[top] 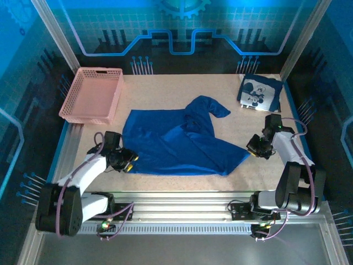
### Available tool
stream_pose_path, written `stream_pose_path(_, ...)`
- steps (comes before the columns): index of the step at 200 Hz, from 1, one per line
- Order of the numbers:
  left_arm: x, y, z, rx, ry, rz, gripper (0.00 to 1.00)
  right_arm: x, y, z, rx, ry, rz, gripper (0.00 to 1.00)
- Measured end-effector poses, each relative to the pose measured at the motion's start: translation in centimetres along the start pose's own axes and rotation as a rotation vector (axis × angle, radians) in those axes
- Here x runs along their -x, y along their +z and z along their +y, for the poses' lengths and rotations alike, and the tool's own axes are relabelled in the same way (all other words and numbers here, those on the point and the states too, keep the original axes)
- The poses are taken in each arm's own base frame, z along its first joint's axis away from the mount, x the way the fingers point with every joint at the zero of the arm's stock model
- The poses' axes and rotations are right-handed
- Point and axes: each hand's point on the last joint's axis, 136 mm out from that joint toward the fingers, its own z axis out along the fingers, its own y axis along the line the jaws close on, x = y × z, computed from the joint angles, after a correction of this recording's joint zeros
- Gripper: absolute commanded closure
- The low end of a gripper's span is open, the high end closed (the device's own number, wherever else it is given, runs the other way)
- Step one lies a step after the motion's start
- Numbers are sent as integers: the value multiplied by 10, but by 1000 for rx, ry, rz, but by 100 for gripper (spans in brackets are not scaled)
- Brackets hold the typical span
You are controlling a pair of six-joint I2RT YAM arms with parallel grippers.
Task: Fold and stack the t-shirts
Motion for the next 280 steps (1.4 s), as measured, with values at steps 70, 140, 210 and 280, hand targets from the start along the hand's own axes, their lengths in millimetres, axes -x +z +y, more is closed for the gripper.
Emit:
stream_pose_path(70, -10, -34, 19, 51, -33, -29, 45, 4, 0, 5, 32, -6, -8, 100)
stream_pose_path(140, -21, -17, 63, 189, -71, 2, 48, 4, 4, 8, 54, -11, 7, 100)
stream_pose_path(210, -9, -9, 40, 77, -96, -37, 45, 0, 7, 6, 52, -19, 16, 100)
stream_pose_path(280, 25, -9, -20, 85, 42, -19, 54, -5, 10, 3, 47, -24, 25, 100)
